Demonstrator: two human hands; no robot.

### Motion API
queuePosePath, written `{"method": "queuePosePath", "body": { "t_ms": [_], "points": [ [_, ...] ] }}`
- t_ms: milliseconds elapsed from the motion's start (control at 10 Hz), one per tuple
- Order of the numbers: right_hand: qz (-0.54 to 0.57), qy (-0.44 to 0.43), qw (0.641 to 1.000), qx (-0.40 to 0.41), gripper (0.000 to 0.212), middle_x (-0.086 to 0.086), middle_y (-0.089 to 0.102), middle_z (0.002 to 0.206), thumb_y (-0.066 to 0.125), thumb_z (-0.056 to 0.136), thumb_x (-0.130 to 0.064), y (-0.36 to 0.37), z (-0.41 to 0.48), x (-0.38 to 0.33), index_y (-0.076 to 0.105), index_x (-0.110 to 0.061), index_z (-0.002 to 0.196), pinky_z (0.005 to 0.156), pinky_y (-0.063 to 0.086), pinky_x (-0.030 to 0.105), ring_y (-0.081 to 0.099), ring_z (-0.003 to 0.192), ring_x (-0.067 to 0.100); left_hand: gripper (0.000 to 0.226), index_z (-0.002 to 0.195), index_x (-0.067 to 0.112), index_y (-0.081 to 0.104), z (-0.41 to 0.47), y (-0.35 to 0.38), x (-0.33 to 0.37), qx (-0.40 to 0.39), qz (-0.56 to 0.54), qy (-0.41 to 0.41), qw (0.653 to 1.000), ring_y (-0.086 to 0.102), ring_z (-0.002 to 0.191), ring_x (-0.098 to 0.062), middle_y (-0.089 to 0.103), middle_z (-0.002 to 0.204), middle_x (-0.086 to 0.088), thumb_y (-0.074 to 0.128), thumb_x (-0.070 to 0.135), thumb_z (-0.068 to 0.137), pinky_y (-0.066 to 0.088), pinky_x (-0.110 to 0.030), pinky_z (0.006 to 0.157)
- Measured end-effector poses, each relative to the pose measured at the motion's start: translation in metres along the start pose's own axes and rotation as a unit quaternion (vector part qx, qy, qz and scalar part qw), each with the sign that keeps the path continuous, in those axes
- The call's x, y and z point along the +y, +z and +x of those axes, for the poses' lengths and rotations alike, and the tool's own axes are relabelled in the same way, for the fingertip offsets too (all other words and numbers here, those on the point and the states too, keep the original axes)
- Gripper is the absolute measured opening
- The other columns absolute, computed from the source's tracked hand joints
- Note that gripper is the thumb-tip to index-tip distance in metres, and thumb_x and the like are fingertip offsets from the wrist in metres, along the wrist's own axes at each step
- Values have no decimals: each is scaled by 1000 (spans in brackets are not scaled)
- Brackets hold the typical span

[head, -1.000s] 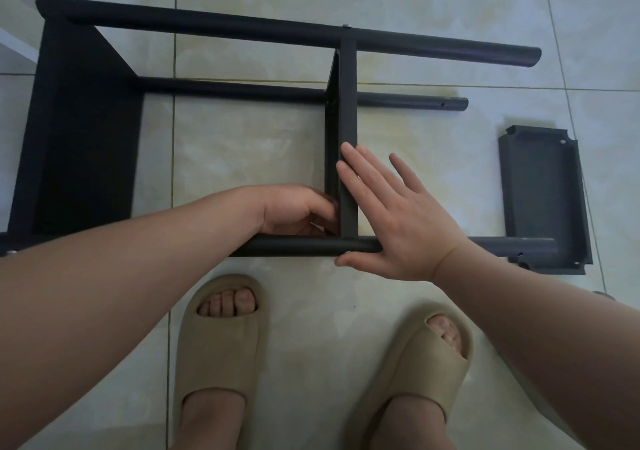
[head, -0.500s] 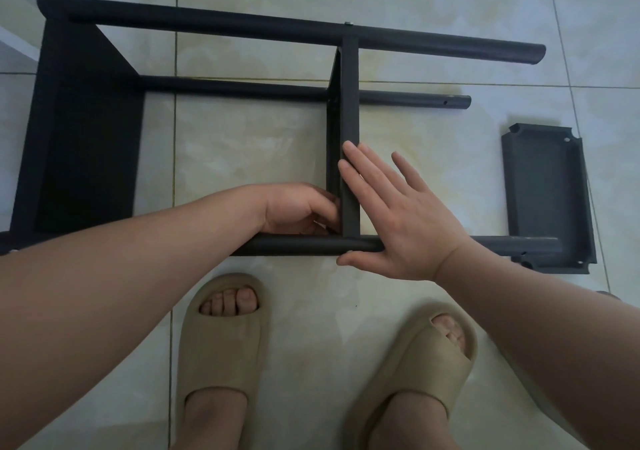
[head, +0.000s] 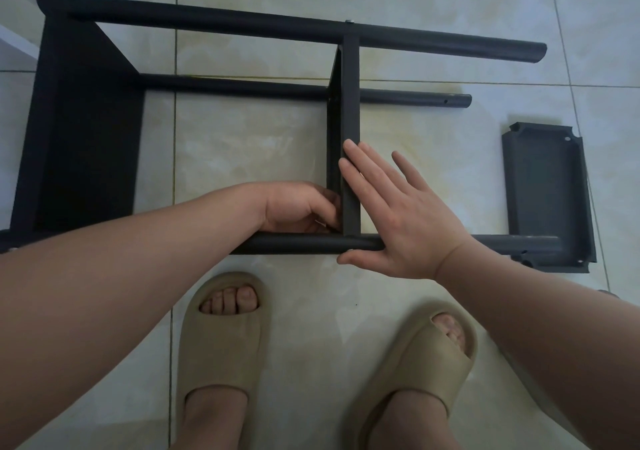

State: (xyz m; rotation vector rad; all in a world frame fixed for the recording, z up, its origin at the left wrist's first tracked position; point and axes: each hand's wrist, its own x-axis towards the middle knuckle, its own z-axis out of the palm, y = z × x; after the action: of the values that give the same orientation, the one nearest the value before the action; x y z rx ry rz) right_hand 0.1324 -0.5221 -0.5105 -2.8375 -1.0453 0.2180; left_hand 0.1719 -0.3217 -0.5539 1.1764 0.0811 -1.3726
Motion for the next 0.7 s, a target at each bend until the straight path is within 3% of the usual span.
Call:
{"method": "queuePosePath", "body": {
  "t_ms": [100,200,400,500,700],
  "points": [
    [-2,-1,1000,0,109,14,10,169,41,87,-80,0,0,0,21,-1,159,122,20,57,10,157,29,21,93,3,69,-1,-1,0,14,58,1,998,69,74,-16,72,82,-6,49,-2,94,55,-25,68],
    [-2,-1,1000,0,108,15,10,168,41,87,-80,1,0,0,22,-1,159,122,20,57,10,157,29,20,108,-6,68,0,-2,-1,57,122,9,991,70,72,-15,72,84,-7,56,1,94,55,-23,67],
    [3,-1,1000,0,109,15,11,168,42,87,-79,0,0,0,22,-1,159,122,21,57,11,156,29,15,93,2,63,1,-2,-1,18,46,11,999,68,66,-16,69,75,-7,52,-9,91,54,-24,63],
    [0,0,1000,-4,109,15,10,169,42,87,-80,0,0,0,21,-1,159,122,20,57,10,157,29,12,93,2,61,0,0,0,0,12,5,1000,68,69,-17,69,77,-7,56,-4,84,55,-25,65],
    [1,2,1000,-6,109,14,9,169,42,87,-80,0,0,-1,21,-2,159,122,21,57,10,157,29,22,110,-14,64,0,-3,-2,58,114,-4,992,65,83,-27,68,92,-19,56,-1,94,50,-35,83]
  ]
}}
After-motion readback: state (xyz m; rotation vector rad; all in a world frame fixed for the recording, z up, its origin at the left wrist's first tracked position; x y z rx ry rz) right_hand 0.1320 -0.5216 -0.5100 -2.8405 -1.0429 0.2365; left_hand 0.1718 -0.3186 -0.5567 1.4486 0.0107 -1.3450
